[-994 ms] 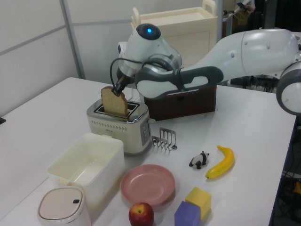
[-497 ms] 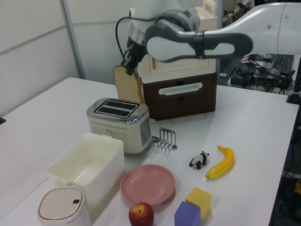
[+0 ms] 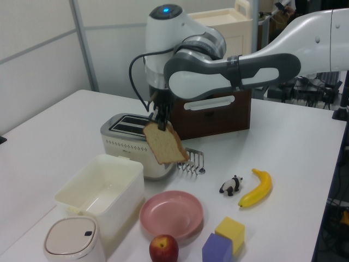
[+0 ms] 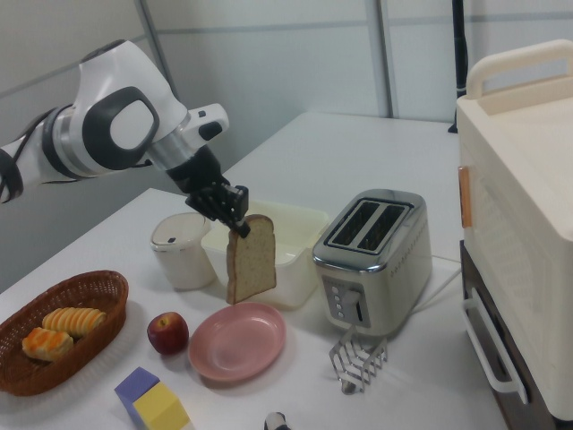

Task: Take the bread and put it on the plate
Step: 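Carry the bread slice over the pink plate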

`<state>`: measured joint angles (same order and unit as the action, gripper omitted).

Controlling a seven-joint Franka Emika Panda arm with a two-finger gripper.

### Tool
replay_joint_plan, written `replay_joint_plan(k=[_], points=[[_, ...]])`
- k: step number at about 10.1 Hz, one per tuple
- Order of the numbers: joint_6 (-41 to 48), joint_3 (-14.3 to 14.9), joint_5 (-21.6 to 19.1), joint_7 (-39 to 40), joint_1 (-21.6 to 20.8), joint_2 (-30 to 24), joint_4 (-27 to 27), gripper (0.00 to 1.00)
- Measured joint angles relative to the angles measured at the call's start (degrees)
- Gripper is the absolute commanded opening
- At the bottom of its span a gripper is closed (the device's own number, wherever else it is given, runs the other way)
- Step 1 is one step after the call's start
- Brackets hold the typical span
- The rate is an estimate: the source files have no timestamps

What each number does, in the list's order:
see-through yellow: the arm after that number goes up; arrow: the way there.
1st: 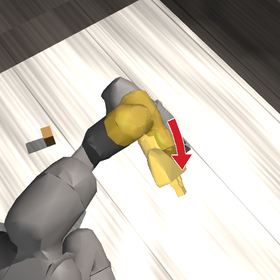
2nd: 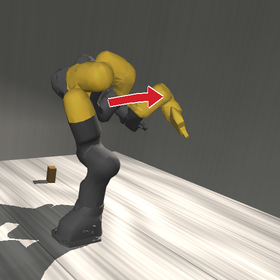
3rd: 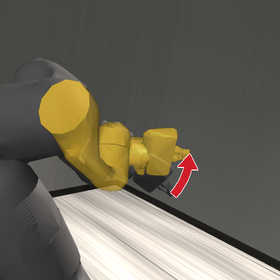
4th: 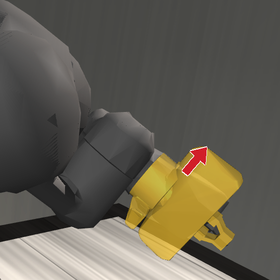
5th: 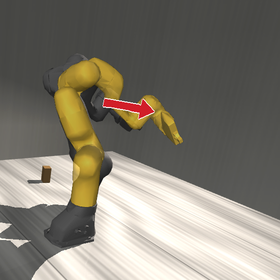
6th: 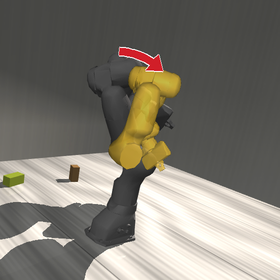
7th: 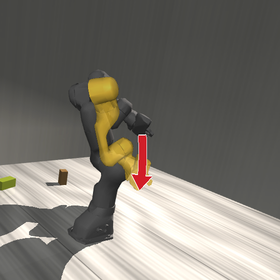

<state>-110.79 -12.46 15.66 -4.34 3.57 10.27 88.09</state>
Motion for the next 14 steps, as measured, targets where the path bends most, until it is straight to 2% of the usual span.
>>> replay_joint_plan(k=[3,9,14], points=[[4.18,-0.07,0.04,0.09,-1.52,-1.31,0.81,0.0],[4.18,-0.2,2.63,0.37,-5.22,-0.53,5.76,0.0],[4.17,-0.19,4.39,0.37,-5.83,1.53,5.89,0.0]])
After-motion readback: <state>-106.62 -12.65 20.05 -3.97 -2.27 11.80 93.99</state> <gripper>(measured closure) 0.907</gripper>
